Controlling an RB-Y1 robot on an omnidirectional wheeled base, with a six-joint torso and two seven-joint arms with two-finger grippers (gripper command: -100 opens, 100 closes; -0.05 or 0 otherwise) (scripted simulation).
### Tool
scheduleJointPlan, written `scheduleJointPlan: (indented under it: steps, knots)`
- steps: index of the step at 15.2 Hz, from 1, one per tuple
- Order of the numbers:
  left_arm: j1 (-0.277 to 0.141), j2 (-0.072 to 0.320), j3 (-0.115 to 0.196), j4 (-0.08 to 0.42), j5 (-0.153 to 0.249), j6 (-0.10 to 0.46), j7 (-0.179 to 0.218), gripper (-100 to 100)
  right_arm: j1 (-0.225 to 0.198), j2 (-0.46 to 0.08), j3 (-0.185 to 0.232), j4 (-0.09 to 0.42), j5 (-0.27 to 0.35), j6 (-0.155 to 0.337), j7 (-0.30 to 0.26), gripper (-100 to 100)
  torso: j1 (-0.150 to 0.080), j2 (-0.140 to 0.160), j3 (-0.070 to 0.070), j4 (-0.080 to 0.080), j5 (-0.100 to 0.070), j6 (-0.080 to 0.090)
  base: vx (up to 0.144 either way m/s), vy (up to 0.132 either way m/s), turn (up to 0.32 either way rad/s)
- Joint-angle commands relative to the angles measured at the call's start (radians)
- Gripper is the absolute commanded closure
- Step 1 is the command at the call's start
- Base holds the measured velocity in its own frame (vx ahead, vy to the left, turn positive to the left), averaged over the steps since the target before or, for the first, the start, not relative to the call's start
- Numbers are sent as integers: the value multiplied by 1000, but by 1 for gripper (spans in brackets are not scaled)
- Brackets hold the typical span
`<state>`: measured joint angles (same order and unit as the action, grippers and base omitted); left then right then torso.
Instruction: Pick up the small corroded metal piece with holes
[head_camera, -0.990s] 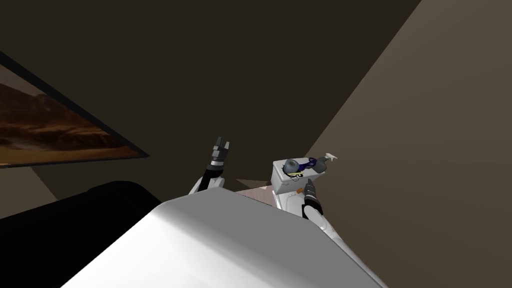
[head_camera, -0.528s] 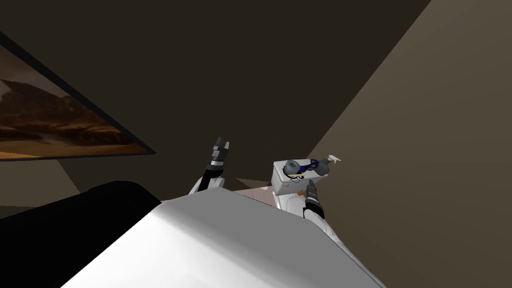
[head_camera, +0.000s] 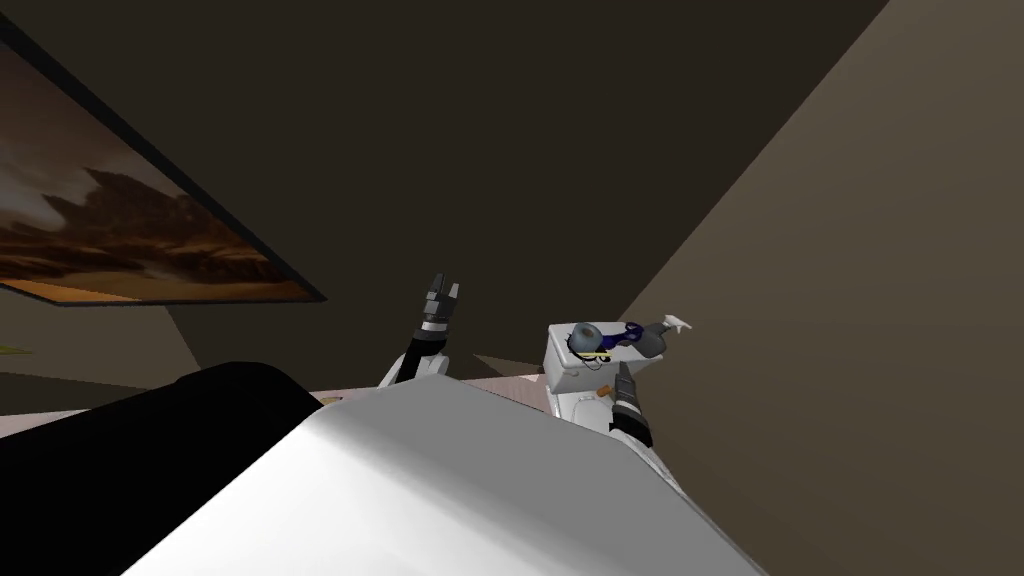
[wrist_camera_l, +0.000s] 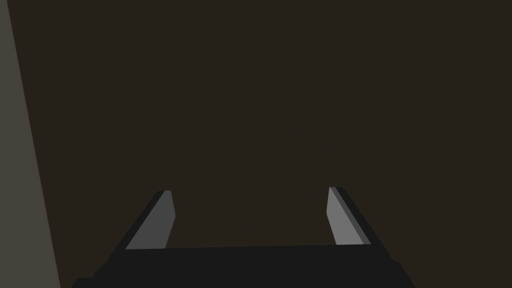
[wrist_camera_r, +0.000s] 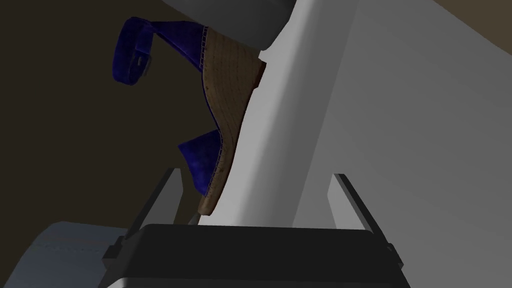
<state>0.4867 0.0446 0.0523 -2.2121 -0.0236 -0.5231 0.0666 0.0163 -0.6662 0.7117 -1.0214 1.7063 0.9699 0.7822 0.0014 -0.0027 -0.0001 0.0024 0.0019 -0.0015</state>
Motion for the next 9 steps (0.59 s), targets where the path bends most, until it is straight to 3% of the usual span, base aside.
scheduleJointPlan:
  steps: [1,3,4,5,6,9]
  knots:
    - [0,0,0,0,0,0,0,0,6,-10,35,9,40,50,-20,-100,0,0,0,0,0,0,11,-45,144]
    - [0,0,0,0,0,0,0,0,6,-10,35,9,40,76,-20,-100,-1,0,0,0,0,0,8,-42,78]
    - [0,0,0,0,0,0,0,0,8,-16,62,22,71,108,-37,-100,0,0,0,0,0,0,6,-37,87]
    - [0,0,0,0,0,0,0,0,8,-16,62,22,71,126,-37,-100,0,0,0,0,0,0,4,-40,103]
    - [0,0,0,0,0,0,0,0,8,-16,62,22,71,126,-37,-100,0,0,0,0,0,0,1,-30,45]
    - [0,0,0,0,0,0,0,0,12,-26,113,47,131,200,-71,-100,0,0,0,0,0,0,4,-34,113]
